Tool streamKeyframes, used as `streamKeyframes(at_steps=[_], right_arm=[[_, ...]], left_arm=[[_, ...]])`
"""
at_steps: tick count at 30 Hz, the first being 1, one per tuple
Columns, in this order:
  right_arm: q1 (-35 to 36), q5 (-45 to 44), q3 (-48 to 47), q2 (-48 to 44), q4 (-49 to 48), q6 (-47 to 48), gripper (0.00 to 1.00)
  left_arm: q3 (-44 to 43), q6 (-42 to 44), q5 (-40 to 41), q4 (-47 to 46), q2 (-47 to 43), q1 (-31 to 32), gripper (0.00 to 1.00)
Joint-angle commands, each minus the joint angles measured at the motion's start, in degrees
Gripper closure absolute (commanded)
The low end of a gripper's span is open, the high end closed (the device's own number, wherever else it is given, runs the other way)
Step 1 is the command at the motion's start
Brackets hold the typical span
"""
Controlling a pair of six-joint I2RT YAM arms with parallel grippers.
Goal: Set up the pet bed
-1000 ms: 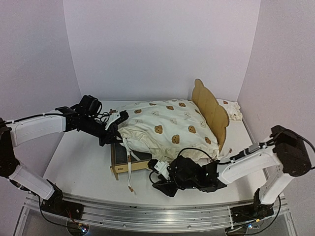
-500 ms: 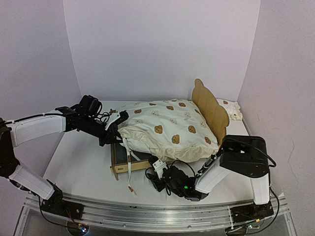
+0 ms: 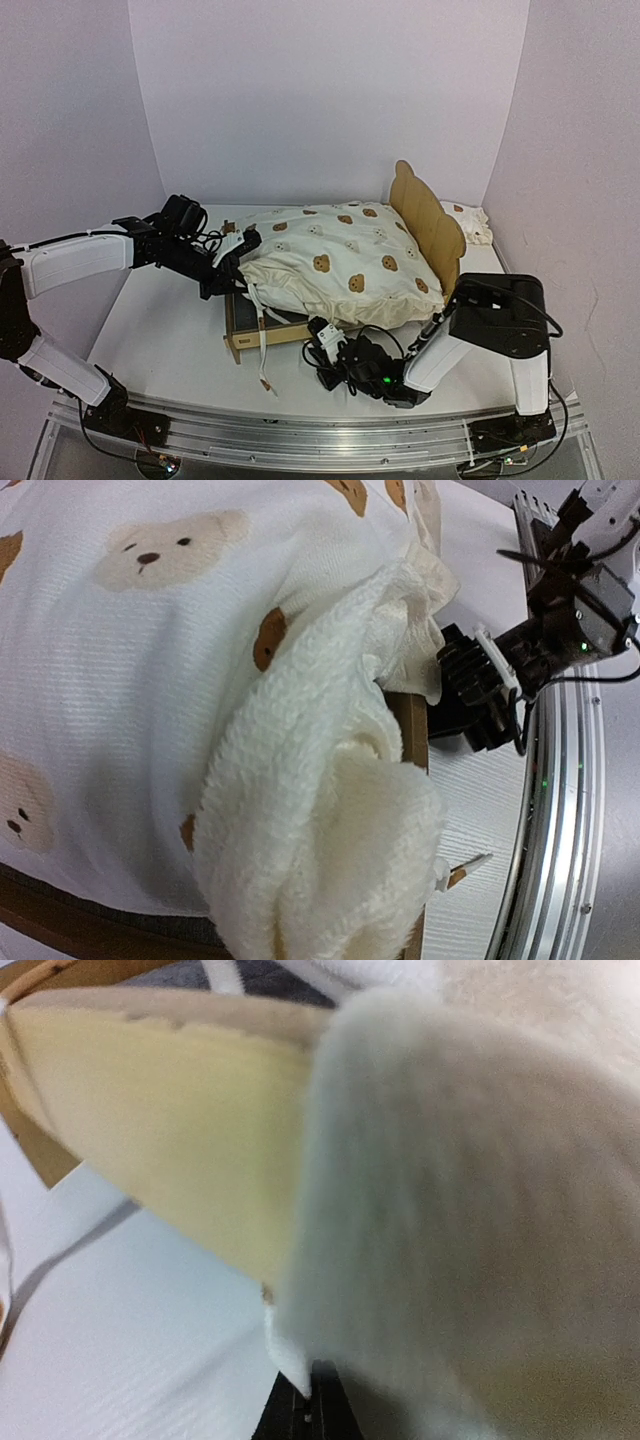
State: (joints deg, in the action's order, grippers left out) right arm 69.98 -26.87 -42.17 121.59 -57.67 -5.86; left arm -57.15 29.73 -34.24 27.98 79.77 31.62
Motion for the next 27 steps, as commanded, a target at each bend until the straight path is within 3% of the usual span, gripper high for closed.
streamKeyframes(at_steps=[1, 5, 11, 20, 25, 27], right_arm=[[4.0, 10.3, 3.9, -13.8, 20.6, -2.9, 1.0], [8.3, 19.7, 2.0, -23.3, 42.9, -4.8, 1.0], [10.3, 33.0, -7.0, -29.0, 66.2, -3.7, 1.0], [9.2, 46.3, -22.4, -25.7, 70.8, -3.3, 1.0], [7.3, 51.6, -27.6, -25.0, 71.7, -4.7, 1.0], [6.1, 51.9, -28.9, -25.1, 71.5, -4.7, 1.0]], left_arm=[[2.2, 10.0, 0.9, 6.7, -2.1, 0.2, 1.0], [4.0, 18.0, 2.7, 10.9, -3.0, 0.2, 0.94], [2.5, 22.0, 3.7, 12.2, -3.1, 0.2, 0.58], [4.6, 28.0, 8.4, 16.4, -10.3, -1.1, 0.21], [5.3, 27.9, 6.5, 18.6, -16.7, -2.7, 0.13], [3.8, 28.8, 0.7, 20.7, -19.2, -2.6, 0.14]])
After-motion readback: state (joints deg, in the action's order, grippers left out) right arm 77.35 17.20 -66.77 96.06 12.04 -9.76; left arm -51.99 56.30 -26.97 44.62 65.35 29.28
